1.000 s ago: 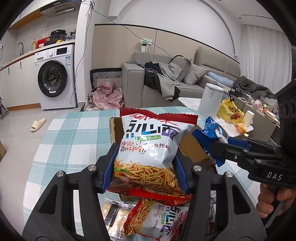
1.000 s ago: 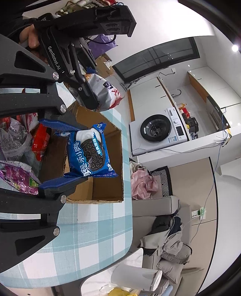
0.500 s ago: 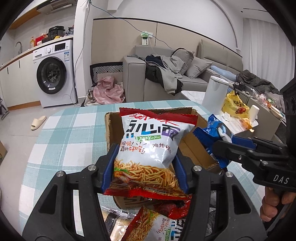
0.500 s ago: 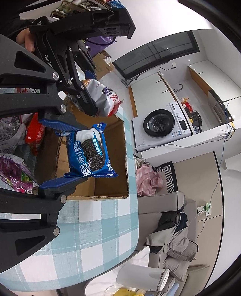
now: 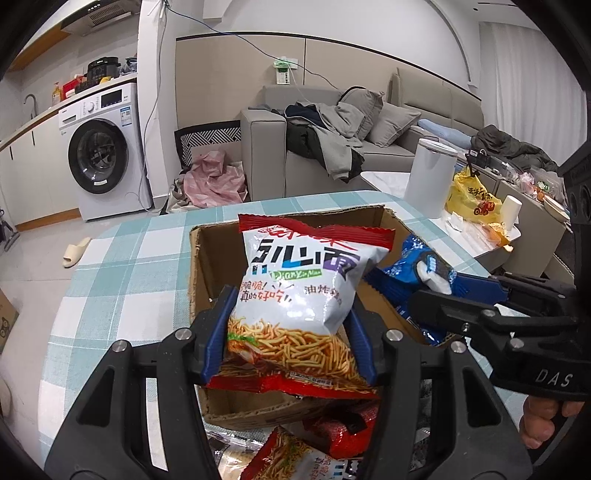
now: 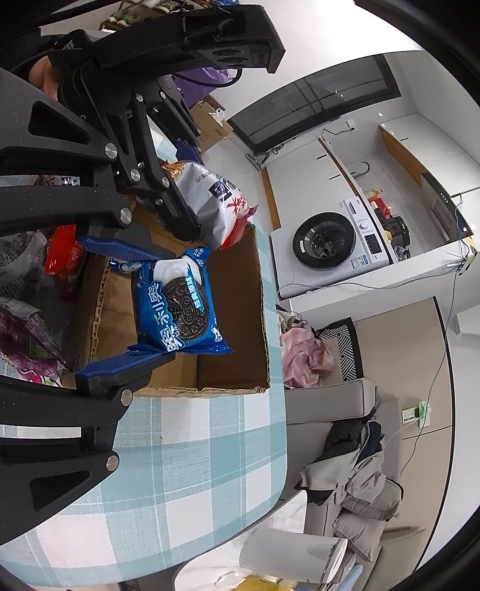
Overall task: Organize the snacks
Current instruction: 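Lower both snacks into the box and open both tools, then move the left tool to another noodle bag while the right tool approaches the purple candy bag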
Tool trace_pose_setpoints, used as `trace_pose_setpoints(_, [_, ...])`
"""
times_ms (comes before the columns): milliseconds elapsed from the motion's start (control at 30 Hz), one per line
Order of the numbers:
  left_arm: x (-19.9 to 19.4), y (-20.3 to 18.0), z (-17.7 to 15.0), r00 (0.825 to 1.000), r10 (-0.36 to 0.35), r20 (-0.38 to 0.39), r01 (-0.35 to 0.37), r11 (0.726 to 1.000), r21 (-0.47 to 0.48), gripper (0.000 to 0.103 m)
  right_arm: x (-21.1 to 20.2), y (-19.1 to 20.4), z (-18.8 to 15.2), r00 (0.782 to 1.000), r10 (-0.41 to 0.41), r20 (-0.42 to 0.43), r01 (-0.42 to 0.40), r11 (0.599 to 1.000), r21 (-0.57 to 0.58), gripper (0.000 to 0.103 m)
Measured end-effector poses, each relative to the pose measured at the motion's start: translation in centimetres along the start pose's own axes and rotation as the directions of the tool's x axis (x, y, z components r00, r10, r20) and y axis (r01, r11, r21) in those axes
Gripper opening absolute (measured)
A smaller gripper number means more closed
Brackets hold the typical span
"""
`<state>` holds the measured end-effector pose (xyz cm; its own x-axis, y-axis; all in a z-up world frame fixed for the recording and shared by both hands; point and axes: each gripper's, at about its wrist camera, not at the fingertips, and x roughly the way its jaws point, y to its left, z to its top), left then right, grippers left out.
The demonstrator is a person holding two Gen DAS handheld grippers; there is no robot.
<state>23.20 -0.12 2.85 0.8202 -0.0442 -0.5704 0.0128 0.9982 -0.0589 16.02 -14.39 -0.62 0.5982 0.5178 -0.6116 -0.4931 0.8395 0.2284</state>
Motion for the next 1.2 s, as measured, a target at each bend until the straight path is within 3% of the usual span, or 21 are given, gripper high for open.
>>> trace_pose_setpoints(333, [0.8, 0.2, 0.0, 0.999, -0.016, -0.028, 0.016, 1.0, -0.02, 0.054, 0.2, -0.3, 0.0, 1.0, -0.015, -0.008, 0.014, 1.0, -0.013, 0.045])
trace_pose_setpoints(533, [0.1, 0.5, -0.4, 0.999, -0.016, -0.041, 0.015, 1.0, -0.027, 0.057, -0.6, 0.3, 0.0, 1.0, -0.024, 0.012, 0.024, 0.999, -0.036, 0.051])
trace_pose_setpoints(600, [-0.5, 0.7, -0.4, 0.999, -0.017, -0.035, 0.016, 0.999, -0.028, 0.066, -1.2, 0.5, 0.0, 0.999, -0.031, 0.023, 0.032, 0.998, -0.051, 0.055])
trace_pose_setpoints(633, [-1.0, 0.8, -0.4, 1.0, -0.014, -0.027, 0.013, 1.0, -0.027, 0.074, -1.5, 0.6, 0.1, 0.999, -0.037, 0.03, 0.039, 0.998, -0.056, 0.062])
trace_pose_setpoints(733, [-2.7, 0.9, -0.4, 1.0, -0.005, 0.012, 0.005, 1.0, -0.022, 0.082, -2.7, 0.7, 0.0, 0.997, -0.039, 0.06, 0.042, 0.997, -0.064, 0.087])
trace_pose_setpoints(833, [-4.3, 1.1, -0.7, 1.0, 0.008, 0.02, -0.008, 1.0, -0.021, 0.091, -3.5, 0.5, -0.3, 0.998, -0.037, 0.053, 0.04, 0.998, -0.058, 0.099])
trace_pose_setpoints(900, [-5.4, 1.3, -1.1, 0.999, 0.029, 0.027, -0.028, 0.999, -0.02, 0.102, -3.9, 0.5, -0.7, 0.998, -0.057, 0.037, 0.059, 0.997, -0.058, 0.1])
trace_pose_setpoints(1200, [-9.5, 2.2, -3.3, 0.999, 0.012, 0.039, -0.011, 1.0, -0.024, 0.102, -5.5, 0.7, -2.7, 0.995, -0.097, 0.011, 0.098, 0.99, -0.099, 0.103])
